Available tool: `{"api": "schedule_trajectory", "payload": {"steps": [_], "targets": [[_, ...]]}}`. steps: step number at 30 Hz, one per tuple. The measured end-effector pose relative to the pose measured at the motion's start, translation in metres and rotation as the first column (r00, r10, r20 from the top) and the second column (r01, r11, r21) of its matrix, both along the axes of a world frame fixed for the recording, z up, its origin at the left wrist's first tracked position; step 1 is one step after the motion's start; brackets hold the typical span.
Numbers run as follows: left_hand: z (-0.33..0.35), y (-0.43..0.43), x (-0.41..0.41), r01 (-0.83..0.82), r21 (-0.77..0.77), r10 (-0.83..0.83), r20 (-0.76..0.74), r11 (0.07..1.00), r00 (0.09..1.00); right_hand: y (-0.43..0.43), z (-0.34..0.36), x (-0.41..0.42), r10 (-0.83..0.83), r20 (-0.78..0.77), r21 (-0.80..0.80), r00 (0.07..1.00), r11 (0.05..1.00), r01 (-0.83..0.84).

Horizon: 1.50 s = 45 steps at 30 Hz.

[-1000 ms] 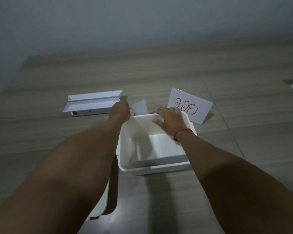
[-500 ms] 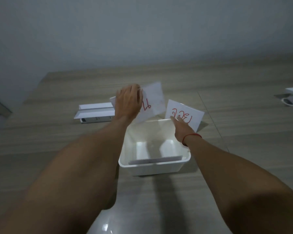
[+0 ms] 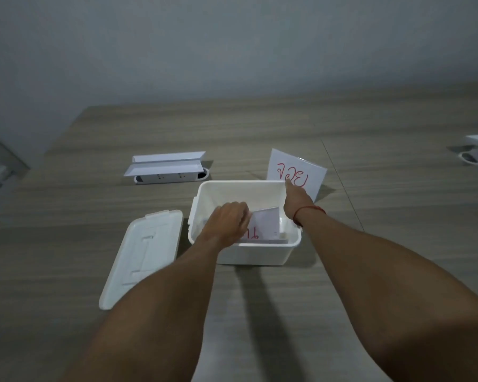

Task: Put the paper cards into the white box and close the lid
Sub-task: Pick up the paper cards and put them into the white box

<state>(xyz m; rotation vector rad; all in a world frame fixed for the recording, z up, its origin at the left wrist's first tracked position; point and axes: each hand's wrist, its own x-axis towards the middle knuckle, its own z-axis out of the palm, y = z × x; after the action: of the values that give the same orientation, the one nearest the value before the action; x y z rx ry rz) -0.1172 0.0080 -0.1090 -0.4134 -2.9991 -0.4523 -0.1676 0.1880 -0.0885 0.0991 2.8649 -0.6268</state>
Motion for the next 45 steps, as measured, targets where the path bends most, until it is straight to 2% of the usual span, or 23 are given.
{"api": "schedule_trajectory", "payload": {"steps": [4, 7, 10, 13, 17, 20, 23, 28, 31, 37, 45], "targets": [[0.002, 0.000, 0.009, -0.054, 0.079, 0.037, 0.202, 0.995, 0.979, -0.002, -0.003, 0.003, -0.007, -0.026, 0.035, 1.000, 0.999, 0.008], [0.010, -0.002, 0.009, -0.214, 0.194, 0.146, 0.315, 0.958, 0.938, -0.002, -0.005, 0.003, -0.011, -0.030, 0.025, 0.999, 1.000, 0.012], [0.016, -0.013, 0.002, -0.276, 0.150, 0.260, 0.118, 0.949, 0.958, 0.000, -0.005, 0.000, -0.021, -0.038, 0.002, 0.999, 1.000, 0.021], [0.023, -0.022, -0.013, -0.386, 0.103, 0.390, -0.017, 0.917, 0.921, 0.002, -0.001, -0.012, -0.077, -0.074, -0.007, 0.994, 0.997, 0.077], [0.018, -0.031, -0.038, -0.611, 0.048, 0.611, 0.018, 0.790, 0.791, 0.011, 0.004, -0.046, -0.149, -0.190, 0.050, 0.970, 0.986, 0.161], [0.004, -0.034, -0.051, -0.735, 0.092, 0.712, 0.191, 0.672, 0.675, 0.019, -0.003, -0.070, -0.150, -0.253, 0.114, 0.956, 0.977, 0.183], [-0.006, -0.034, -0.062, -0.752, 0.090, 0.722, 0.227, 0.653, 0.653, 0.021, -0.014, -0.088, -0.129, -0.211, 0.147, 0.969, 0.976, 0.161], [-0.009, -0.032, -0.066, -0.752, 0.071, 0.730, 0.196, 0.656, 0.655, 0.032, -0.023, -0.105, -0.218, -0.119, 0.140, 0.969, 0.962, 0.233], [-0.009, -0.033, -0.065, -0.752, 0.066, 0.731, 0.197, 0.656, 0.654, 0.037, -0.031, -0.101, -0.198, -0.196, 0.197, 0.960, 0.951, 0.237], [-0.007, -0.031, -0.066, -0.757, 0.064, 0.726, 0.240, 0.650, 0.644, 0.038, -0.028, -0.091, -0.058, -0.265, 0.224, 0.963, 0.967, 0.120], [0.009, -0.025, -0.054, -0.771, 0.103, 0.689, 0.385, 0.629, 0.614, 0.033, 0.058, -0.089, -0.111, -0.535, -0.015, 0.837, 0.992, 0.122]]}}
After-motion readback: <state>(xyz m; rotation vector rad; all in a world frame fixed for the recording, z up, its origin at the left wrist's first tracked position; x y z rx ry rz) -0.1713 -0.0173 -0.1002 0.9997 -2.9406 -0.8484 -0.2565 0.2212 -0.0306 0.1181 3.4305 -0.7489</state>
